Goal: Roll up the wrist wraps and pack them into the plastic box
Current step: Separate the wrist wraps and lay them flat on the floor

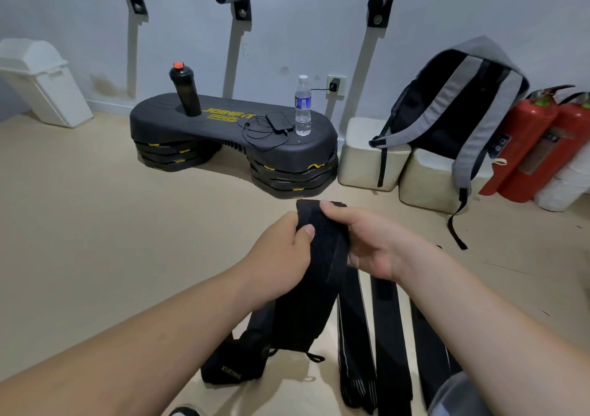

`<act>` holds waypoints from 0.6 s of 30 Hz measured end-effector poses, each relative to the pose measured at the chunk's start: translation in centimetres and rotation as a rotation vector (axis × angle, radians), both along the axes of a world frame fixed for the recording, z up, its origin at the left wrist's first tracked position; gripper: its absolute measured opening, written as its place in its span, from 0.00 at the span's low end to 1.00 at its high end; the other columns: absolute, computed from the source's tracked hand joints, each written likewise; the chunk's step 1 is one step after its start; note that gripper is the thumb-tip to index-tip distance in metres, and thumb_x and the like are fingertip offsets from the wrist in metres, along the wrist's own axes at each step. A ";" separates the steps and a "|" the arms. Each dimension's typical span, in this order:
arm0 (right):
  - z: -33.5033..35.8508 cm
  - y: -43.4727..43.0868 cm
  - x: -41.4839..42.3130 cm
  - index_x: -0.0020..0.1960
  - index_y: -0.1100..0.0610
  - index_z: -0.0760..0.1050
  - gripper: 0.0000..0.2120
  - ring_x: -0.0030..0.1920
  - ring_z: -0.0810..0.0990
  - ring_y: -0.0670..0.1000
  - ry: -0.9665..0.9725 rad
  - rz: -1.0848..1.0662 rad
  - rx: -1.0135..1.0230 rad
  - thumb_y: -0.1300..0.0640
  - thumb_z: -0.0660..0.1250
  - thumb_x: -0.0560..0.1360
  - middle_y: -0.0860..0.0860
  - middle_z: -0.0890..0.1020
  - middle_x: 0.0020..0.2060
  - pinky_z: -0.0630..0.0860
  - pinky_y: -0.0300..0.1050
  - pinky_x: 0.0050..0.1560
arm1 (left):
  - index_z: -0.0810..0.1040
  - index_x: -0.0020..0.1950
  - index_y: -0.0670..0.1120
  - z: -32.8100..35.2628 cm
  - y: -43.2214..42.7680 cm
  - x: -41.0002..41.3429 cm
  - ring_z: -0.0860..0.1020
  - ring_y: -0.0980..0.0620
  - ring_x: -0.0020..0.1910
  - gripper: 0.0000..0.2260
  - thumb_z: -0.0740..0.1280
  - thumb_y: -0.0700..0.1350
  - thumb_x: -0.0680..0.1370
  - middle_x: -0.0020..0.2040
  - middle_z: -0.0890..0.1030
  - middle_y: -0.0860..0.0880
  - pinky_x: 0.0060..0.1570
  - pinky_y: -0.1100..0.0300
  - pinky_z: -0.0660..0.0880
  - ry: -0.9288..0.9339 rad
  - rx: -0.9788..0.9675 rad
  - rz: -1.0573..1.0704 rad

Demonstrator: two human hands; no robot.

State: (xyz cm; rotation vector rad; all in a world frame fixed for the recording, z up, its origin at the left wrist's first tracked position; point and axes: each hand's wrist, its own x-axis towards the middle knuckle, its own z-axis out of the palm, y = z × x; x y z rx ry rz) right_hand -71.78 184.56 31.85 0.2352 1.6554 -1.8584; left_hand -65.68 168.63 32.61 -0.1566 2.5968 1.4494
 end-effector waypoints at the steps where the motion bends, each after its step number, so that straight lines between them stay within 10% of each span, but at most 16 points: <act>1: -0.1 0.4 0.0 0.62 0.57 0.83 0.14 0.53 0.88 0.52 0.069 0.043 0.067 0.51 0.72 0.80 0.54 0.88 0.56 0.83 0.48 0.50 | 0.76 0.60 0.47 -0.1 0.0 0.2 0.81 0.49 0.56 0.11 0.57 0.50 0.88 0.54 0.82 0.48 0.59 0.48 0.78 -0.030 0.016 -0.001; 11: -1.0 -1.4 2.8 0.64 0.53 0.76 0.20 0.60 0.85 0.57 0.303 -0.124 0.111 0.72 0.67 0.78 0.54 0.87 0.57 0.83 0.56 0.61 | 0.80 0.65 0.50 -2.3 -0.9 1.3 0.87 0.51 0.54 0.12 0.72 0.45 0.82 0.56 0.88 0.50 0.59 0.53 0.82 -0.289 0.349 -0.041; 18: -3.4 -2.9 2.3 0.75 0.47 0.68 0.28 0.51 0.82 0.56 0.013 -0.583 0.075 0.69 0.62 0.80 0.52 0.81 0.57 0.84 0.55 0.46 | 0.80 0.58 0.47 -8.0 -0.5 1.7 0.87 0.52 0.47 0.14 0.79 0.47 0.76 0.49 0.89 0.49 0.48 0.58 0.79 -0.339 0.512 0.101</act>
